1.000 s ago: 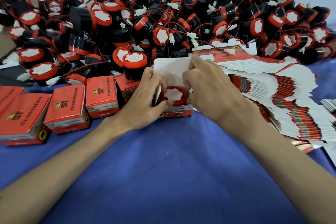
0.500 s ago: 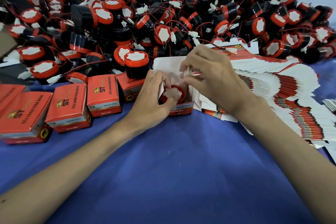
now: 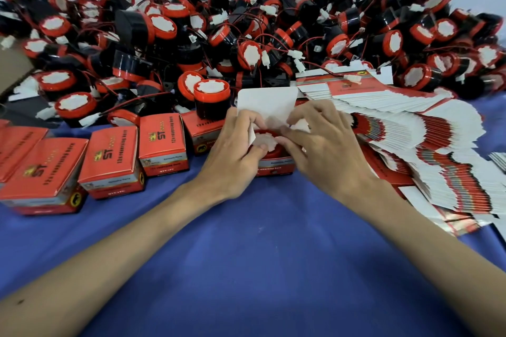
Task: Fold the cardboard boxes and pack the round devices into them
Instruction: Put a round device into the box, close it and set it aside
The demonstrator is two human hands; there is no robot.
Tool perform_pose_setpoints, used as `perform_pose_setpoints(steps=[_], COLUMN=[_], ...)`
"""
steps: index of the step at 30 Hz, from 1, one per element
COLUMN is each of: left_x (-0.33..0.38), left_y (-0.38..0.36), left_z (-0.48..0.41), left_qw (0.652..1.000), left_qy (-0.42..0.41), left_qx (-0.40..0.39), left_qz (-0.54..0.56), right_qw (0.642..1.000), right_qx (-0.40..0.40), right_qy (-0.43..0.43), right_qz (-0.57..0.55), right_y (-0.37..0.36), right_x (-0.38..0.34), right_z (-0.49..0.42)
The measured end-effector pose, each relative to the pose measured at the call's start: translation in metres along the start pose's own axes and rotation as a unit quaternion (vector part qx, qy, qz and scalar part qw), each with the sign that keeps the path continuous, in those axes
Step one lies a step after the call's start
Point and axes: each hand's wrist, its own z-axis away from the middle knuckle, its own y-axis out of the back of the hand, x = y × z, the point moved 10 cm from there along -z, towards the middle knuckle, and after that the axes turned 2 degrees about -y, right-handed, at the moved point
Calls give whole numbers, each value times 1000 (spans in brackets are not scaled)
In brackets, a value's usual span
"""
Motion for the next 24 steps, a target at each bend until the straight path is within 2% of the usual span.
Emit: perform_pose_setpoints(steps=[3, 7, 10, 12, 14, 16, 17, 20, 21, 24], left_x=[0, 0, 6, 7, 7, 8, 8, 8, 8, 6], left_y=[-1, -4, -3, -2, -1, -4, -5, -3, -2, 1], left_z=[0, 0, 1, 2, 2, 1, 0, 0, 0, 0], left_qw=[1000, 1000, 999, 996, 997, 997, 996, 990, 988, 982], left_qy=[1, 14, 0, 1, -1, -6, -7, -7, -9, 2], left_qx=[-8, -24, -28, -26, -26, -43, -49, -37, -30, -12], left_qz=[5, 8, 39, 81, 77, 60, 69, 134, 154, 189], right_qw=[997, 988, 985, 985, 988, 983, 969, 894, 886, 909], right_qx=[-55, -145, -144, -141, -108, -54, -21, 76, 91, 103], right_qy=[-52, -25, -4, 29, 52, 22, -19, -137, -152, -125], right_qz=[-24, -41, -100, -97, -97, -174, -244, -420, -428, -385], right_y=[-5, -22, -23, -22, -19, -15, -13, -13, -14, -9], right_x=[4, 1, 1, 0, 2, 8, 13, 29, 32, 27], right_z=[2, 2, 3, 4, 3, 3, 4, 14, 17, 19])
